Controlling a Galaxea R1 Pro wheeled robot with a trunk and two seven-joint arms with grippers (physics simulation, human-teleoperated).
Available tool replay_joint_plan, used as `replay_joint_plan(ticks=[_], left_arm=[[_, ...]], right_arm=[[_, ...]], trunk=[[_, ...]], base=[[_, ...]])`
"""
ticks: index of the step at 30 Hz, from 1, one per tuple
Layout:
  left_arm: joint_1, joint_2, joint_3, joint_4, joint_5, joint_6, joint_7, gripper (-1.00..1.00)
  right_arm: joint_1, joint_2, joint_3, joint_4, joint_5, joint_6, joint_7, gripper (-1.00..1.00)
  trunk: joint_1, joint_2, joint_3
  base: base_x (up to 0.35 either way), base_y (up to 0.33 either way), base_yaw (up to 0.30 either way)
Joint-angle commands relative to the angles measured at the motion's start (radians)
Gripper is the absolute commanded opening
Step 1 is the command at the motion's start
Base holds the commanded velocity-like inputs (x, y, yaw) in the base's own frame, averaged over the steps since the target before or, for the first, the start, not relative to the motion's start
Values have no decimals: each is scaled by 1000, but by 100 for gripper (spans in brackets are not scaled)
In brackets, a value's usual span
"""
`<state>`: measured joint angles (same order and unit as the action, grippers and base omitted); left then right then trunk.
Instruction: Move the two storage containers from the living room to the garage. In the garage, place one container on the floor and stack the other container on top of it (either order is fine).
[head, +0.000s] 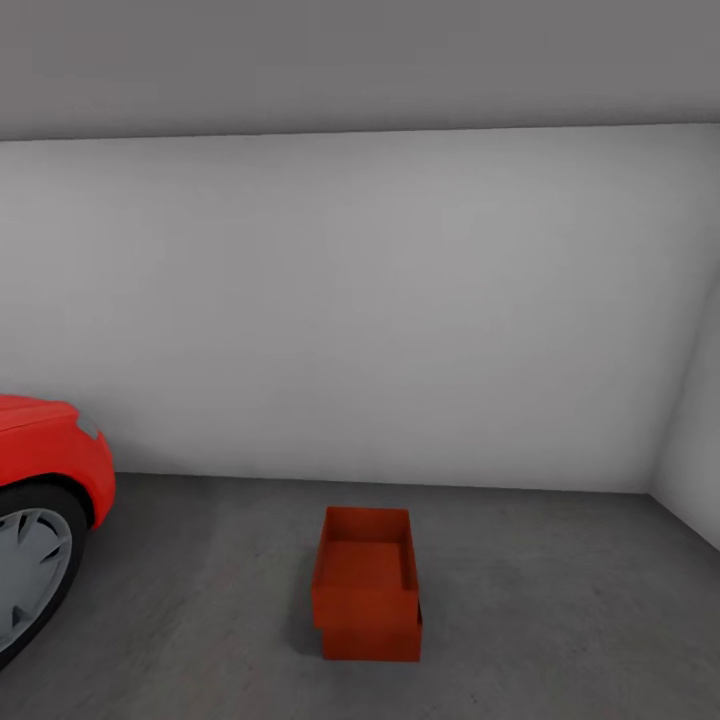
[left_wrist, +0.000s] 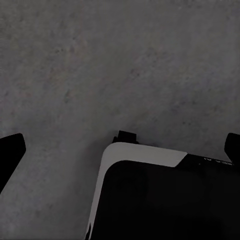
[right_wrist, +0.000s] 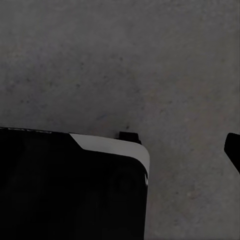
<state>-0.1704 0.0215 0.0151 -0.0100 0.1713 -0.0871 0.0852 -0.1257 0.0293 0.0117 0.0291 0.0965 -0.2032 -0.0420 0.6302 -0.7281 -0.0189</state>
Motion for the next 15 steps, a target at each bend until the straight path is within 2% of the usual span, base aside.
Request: replay_joint_plan(ticks=[1, 15], left_arm=[[-1, 0, 1, 1, 5, -3, 1, 100], [0, 3, 1, 0, 4, -3, 1, 100]], right_arm=[[-2, 0, 0, 3, 9, -3, -6, 100], [-2, 1, -1, 3, 9, 1, -9, 100]], trunk=[[0, -1, -2], [0, -1, -2]], base=[[0, 0, 0], [0, 0, 0]])
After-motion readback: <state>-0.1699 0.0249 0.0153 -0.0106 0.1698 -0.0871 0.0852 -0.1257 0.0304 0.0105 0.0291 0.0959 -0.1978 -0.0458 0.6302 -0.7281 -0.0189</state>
